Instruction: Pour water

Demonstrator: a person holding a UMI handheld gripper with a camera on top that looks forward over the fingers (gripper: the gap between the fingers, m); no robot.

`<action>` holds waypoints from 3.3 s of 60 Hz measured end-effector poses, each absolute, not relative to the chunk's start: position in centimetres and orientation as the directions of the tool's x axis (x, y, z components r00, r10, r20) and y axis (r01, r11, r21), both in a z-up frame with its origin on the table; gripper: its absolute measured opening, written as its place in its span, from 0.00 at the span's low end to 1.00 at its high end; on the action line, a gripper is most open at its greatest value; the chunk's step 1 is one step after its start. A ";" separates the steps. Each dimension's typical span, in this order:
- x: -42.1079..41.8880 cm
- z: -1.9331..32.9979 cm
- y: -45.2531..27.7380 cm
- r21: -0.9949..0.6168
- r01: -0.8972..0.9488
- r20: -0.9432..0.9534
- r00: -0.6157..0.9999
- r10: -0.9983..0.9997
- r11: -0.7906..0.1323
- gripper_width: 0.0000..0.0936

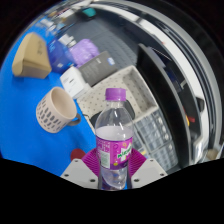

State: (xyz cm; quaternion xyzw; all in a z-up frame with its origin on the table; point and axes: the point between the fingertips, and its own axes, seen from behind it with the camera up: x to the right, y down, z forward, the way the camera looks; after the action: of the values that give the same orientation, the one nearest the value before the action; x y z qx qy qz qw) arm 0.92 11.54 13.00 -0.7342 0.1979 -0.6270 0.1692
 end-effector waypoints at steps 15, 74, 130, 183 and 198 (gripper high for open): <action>4.6 15.1 13.8 0.019 0.005 0.993 0.112 0.019 -1.000 0.35; 6.1 19.5 13.7 -0.513 -0.017 0.850 0.131 -0.511 -0.858 0.36; 7.8 10.5 11.8 -0.982 -0.185 0.012 0.177 -0.984 -0.045 0.62; -12.4 10.7 9.4 -0.973 -0.224 -0.047 -0.004 -0.999 0.047 0.89; -13.4 12.2 10.2 -0.980 -0.195 -0.033 0.013 -0.999 0.030 0.89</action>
State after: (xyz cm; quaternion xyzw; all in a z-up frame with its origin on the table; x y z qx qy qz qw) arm -13.40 10.16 12.23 -0.5425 0.5505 -0.4365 0.4605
